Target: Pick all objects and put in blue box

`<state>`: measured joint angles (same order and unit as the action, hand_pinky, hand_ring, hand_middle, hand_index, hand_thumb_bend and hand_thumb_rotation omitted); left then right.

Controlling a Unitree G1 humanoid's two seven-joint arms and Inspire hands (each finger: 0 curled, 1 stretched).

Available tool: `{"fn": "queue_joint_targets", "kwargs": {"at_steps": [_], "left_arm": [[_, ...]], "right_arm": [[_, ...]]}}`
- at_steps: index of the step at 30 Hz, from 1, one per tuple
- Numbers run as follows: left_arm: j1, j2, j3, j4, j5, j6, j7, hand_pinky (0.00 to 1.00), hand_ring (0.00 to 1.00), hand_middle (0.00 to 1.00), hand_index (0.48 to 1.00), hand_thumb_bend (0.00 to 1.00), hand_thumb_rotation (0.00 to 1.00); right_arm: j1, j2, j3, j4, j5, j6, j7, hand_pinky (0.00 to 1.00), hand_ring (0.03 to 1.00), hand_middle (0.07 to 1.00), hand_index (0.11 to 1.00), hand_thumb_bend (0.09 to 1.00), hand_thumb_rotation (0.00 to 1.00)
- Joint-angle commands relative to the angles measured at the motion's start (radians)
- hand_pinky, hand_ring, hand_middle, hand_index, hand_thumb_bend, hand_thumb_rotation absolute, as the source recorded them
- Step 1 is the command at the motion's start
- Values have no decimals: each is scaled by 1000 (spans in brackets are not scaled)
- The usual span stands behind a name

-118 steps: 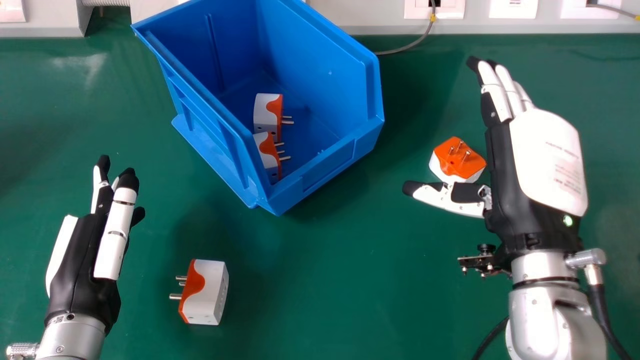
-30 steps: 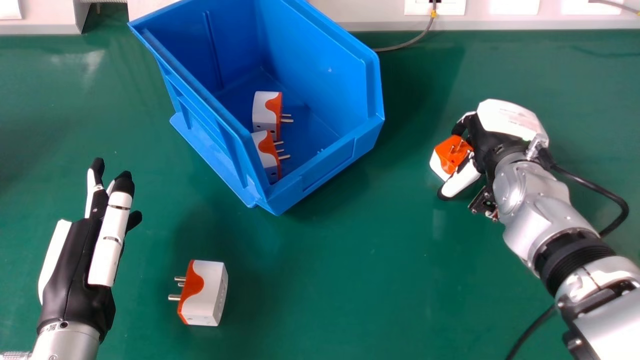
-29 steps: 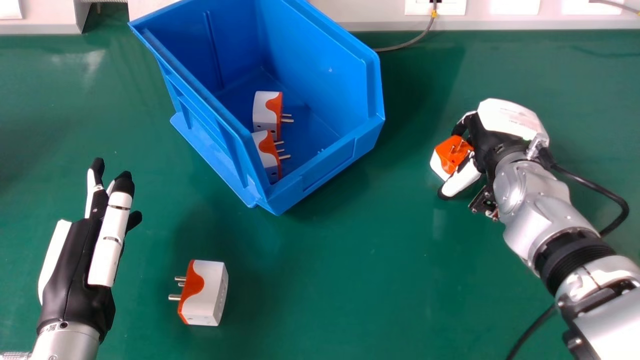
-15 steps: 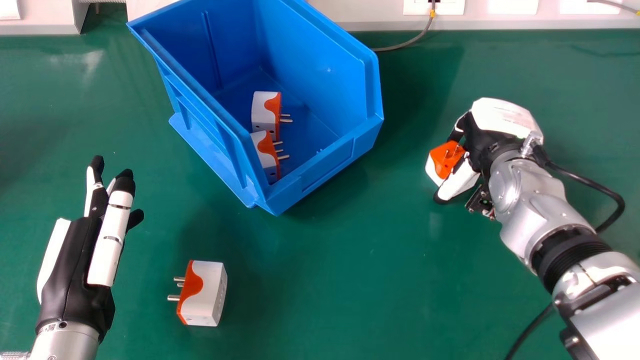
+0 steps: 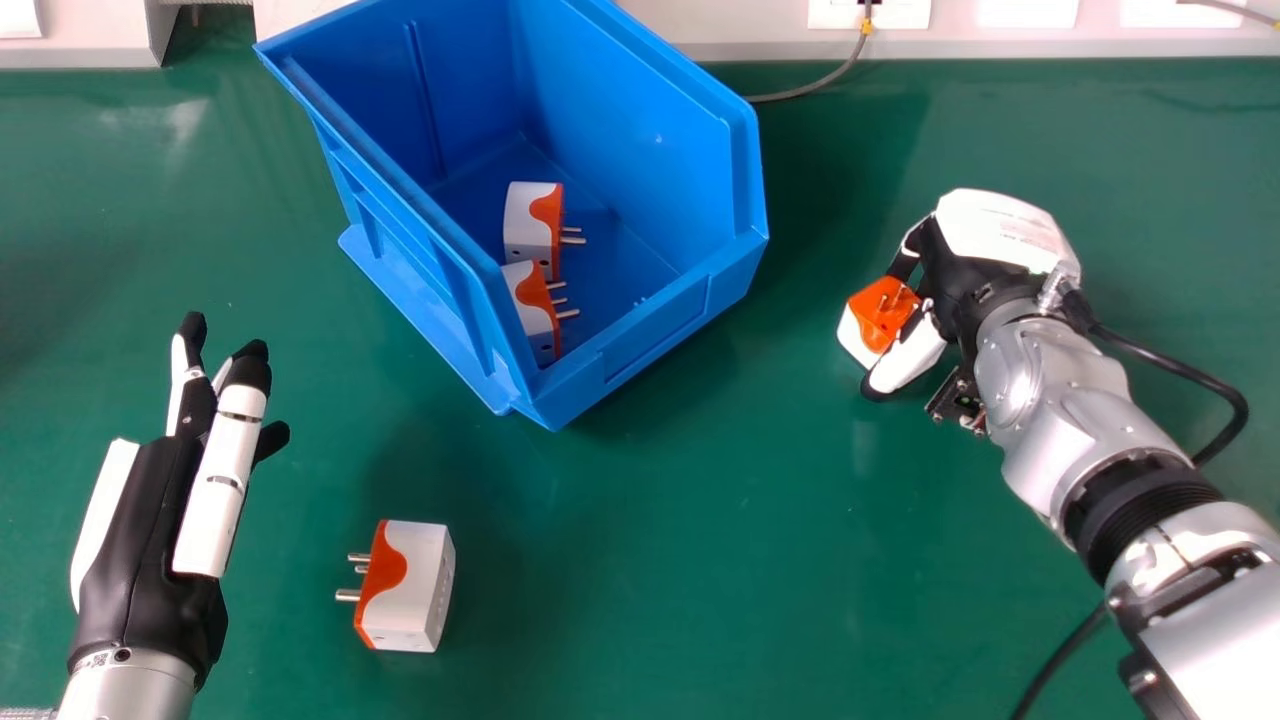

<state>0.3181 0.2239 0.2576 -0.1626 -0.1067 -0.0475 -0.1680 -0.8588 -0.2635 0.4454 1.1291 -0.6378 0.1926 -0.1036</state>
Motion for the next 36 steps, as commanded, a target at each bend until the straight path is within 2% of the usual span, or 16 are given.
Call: {"fn": "queue_joint_targets", "kwargs": {"at_steps": [1,9,17,20,24,29,33,34,36], "left_arm": [[3,4,0,-27,4,0,3,902,963,967,979,444,967],[7,4,-1,-37,5,6,1,902,963,967,979,440,965],[1,6,-1,-33,5,12,0,902,963,967,979,434,964],[2,7,-2,-39,7,15,1,902,963,967,979,429,964],[-5,7,1,-22,0,10,-3,903,964,967,980,427,965],[-5,10,-1,-32,6,19,-2,904,964,968,980,425,965],[-10,11,-2,-30,9,22,0,904,964,968,980,424,966],[-11,10,-2,-30,8,24,0,904,964,968,981,424,967],[-12,10,-2,-29,9,25,1,904,964,968,981,424,967]], "right_arm": [[-16,-1,-10,-10,11,1,-14,304,384,489,500,506,3],[-9,5,-23,-13,24,9,-20,322,406,491,515,500,1],[0,-1,-22,-32,23,13,-29,331,418,496,526,497,0],[6,0,-23,-35,24,13,-39,337,420,495,522,497,0],[17,-1,-34,-52,32,15,-46,341,419,495,518,497,0],[36,-11,-47,-91,48,6,-37,338,419,493,527,496,0],[51,-28,-46,-121,47,-23,-33,342,424,495,525,496,0],[51,-31,-44,-121,45,-30,-32,286,425,493,517,500,0],[53,-38,-37,-122,37,-46,-36,254,418,483,513,502,0]]}}
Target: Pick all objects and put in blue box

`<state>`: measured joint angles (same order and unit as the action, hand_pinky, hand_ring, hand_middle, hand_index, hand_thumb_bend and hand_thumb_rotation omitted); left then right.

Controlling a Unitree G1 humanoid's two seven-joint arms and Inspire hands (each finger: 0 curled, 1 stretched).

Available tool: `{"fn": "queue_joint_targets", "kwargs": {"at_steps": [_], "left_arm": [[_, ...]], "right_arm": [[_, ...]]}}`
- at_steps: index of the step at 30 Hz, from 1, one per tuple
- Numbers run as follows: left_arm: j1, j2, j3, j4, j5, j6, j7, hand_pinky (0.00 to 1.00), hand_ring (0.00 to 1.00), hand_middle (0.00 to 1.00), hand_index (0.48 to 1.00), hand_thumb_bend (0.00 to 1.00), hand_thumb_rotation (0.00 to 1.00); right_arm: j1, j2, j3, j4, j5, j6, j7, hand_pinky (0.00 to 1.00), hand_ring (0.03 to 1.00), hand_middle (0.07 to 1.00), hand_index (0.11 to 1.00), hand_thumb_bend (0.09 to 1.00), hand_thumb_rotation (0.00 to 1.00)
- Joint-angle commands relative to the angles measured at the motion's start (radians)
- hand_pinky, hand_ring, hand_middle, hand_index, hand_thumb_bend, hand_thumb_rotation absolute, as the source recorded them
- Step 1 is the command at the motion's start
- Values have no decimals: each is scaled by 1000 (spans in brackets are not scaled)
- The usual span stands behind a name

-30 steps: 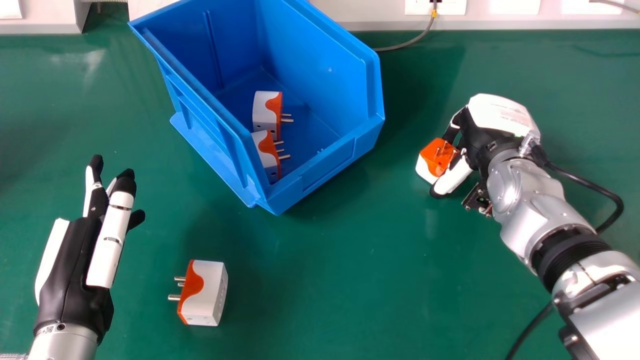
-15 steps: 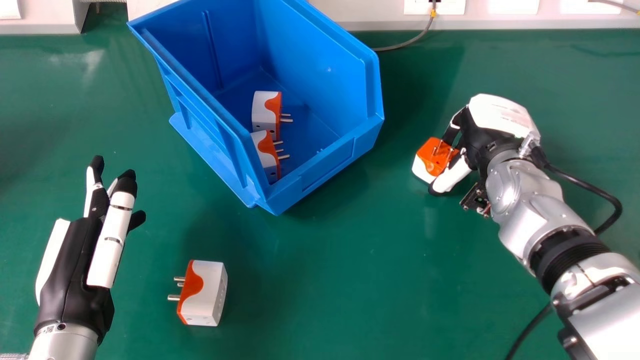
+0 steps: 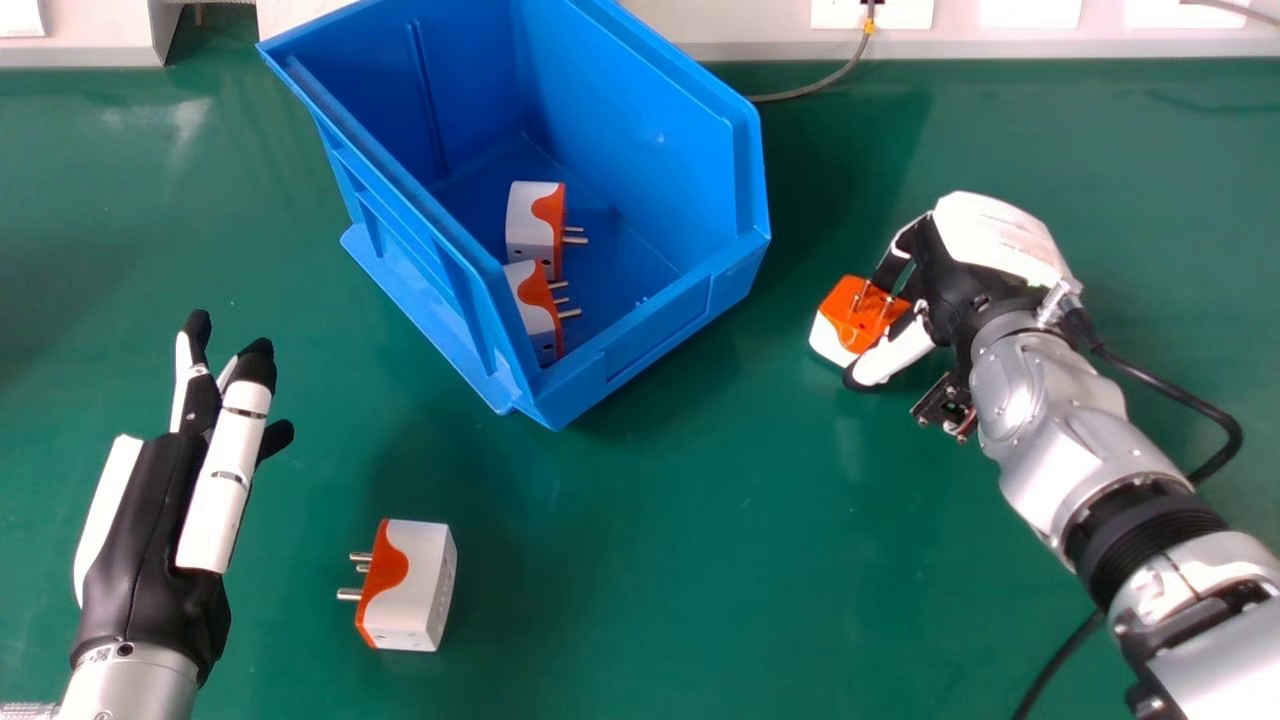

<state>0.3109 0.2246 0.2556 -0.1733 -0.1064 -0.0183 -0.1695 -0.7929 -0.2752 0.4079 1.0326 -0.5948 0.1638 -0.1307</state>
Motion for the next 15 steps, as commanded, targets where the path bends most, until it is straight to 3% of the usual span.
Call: {"fn": "queue_joint_targets", "kwargs": {"at_steps": [1,3,10,12,15], "left_arm": [[-5,9,0,-18,8,-4,2,904,964,968,981,424,967],[-5,10,1,-16,8,-5,1,903,964,968,981,423,967],[-5,11,1,-19,14,-4,3,904,965,969,982,419,969],[-6,11,1,-14,16,-8,2,904,965,969,982,419,969],[-6,12,3,-11,16,-12,-1,903,964,969,982,419,969]], "right_arm": [[-12,-29,6,-23,-13,-27,-15,254,418,483,513,502,0],[-13,-34,14,-13,-22,-42,-25,235,411,474,511,504,0],[-25,-41,50,11,-63,-26,-25,356,476,512,489,501,28],[-26,-39,52,17,-64,-19,-27,352,459,497,486,499,53],[-20,-37,42,21,-50,-20,-40,241,329,373,480,499,84]]}}
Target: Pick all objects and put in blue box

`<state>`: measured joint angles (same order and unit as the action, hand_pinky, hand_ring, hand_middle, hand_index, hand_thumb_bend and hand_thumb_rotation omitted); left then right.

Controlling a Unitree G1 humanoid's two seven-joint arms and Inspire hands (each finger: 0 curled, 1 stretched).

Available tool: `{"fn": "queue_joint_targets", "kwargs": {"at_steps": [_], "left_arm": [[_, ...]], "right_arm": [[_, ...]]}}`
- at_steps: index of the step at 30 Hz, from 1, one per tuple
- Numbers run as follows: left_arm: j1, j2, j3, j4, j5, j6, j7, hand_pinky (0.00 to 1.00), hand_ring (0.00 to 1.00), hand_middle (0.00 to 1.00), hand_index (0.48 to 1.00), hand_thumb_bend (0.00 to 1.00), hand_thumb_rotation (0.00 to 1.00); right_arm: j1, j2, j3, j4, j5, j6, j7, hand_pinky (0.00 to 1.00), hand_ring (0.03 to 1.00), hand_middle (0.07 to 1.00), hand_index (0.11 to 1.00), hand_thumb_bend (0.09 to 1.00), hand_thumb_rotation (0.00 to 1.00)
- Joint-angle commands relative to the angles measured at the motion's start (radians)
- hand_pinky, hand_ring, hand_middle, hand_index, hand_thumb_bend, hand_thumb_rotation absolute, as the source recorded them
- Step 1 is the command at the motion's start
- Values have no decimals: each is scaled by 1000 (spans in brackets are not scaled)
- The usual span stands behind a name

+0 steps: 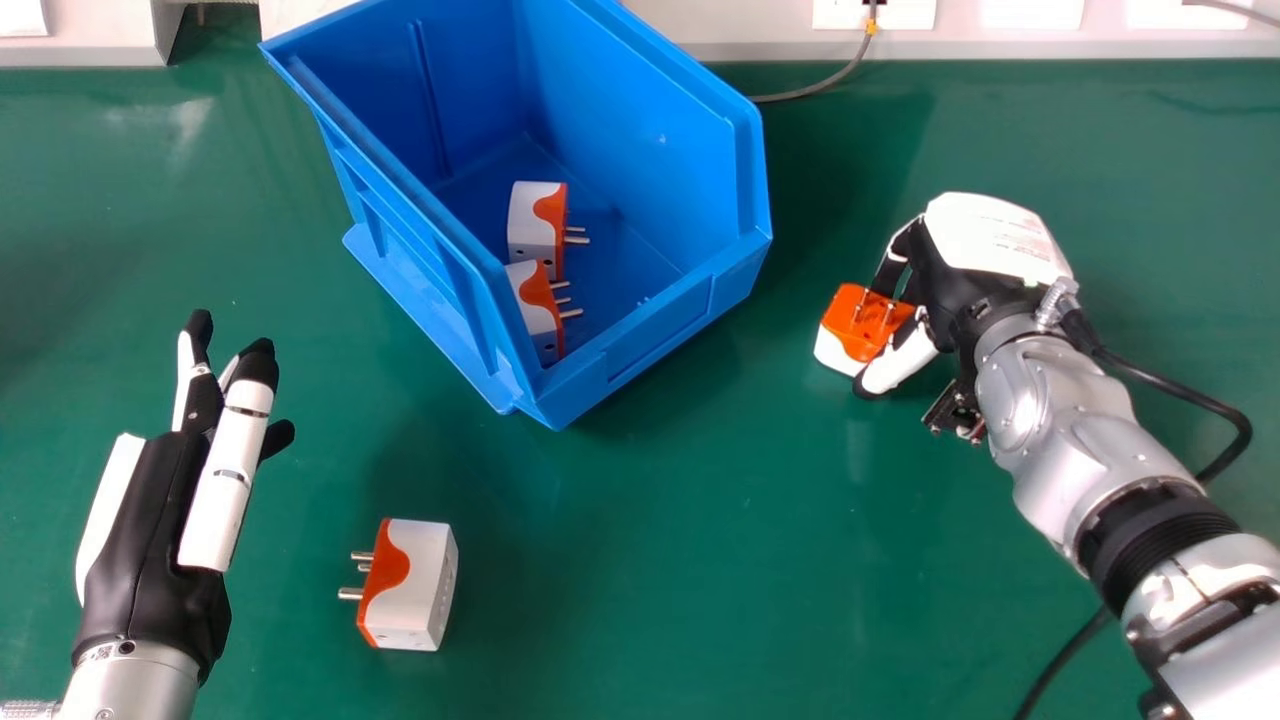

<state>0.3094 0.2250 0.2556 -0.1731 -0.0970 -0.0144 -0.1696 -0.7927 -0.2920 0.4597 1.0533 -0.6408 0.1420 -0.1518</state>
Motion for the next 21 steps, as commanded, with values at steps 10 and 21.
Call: {"fn": "queue_joint_targets", "kwargs": {"at_steps": [10,21], "left_arm": [[1,17,4,-19,10,-14,-4,903,964,969,982,424,971],[-2,20,4,-12,15,-17,-3,903,964,968,982,434,976]], "right_arm": [[-3,-17,-33,-14,11,4,-57,75,135,189,471,505,112],[17,-31,-45,-56,9,8,-56,40,94,146,469,505,110]]}}
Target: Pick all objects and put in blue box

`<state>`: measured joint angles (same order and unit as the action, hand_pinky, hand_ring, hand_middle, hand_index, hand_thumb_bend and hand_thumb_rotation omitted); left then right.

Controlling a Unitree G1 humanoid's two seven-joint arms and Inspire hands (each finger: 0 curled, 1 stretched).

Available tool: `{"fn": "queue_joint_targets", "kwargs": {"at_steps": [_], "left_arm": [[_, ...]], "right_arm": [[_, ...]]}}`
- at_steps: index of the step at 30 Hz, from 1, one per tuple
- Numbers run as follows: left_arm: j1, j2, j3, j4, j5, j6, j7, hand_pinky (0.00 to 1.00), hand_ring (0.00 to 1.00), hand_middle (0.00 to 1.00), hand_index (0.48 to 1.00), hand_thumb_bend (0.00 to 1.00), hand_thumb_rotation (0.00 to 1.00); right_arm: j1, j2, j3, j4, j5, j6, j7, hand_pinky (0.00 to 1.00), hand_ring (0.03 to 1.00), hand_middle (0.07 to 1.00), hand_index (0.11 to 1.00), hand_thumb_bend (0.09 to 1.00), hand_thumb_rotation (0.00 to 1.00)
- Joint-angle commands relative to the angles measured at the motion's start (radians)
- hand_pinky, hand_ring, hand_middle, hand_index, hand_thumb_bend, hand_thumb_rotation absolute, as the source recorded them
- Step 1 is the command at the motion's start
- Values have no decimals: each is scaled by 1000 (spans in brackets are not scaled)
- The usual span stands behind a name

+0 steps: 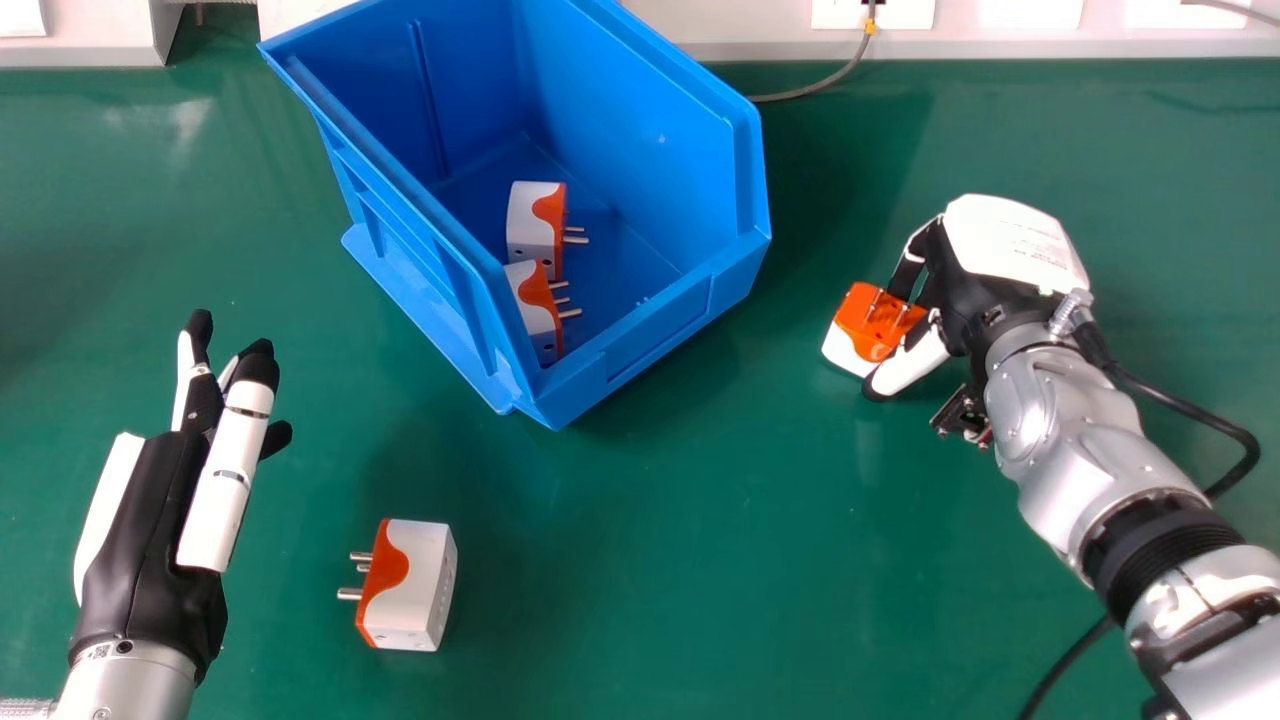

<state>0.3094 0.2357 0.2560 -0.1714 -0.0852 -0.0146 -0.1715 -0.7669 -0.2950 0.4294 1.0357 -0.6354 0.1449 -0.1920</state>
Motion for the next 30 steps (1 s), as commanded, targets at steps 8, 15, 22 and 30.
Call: {"fn": "queue_joint_targets", "kwargs": {"at_steps": [8,15,22,30], "left_arm": [[-1,11,7,-14,-2,-16,-6,903,964,968,983,443,977],[-11,17,13,4,-4,-18,-8,904,965,969,983,447,977],[-21,24,16,17,-2,-18,-9,905,966,969,984,458,979],[-35,30,15,30,2,-19,-6,907,967,970,985,470,983]], "right_arm": [[118,-56,-88,-313,34,42,-4,93,146,254,473,510,71],[281,-68,-160,-585,55,29,-24,77,129,351,472,516,36],[389,-45,-206,-810,68,51,1,40,87,414,476,520,14],[436,-20,-218,-929,66,58,13,16,60,446,479,521,3]]}}
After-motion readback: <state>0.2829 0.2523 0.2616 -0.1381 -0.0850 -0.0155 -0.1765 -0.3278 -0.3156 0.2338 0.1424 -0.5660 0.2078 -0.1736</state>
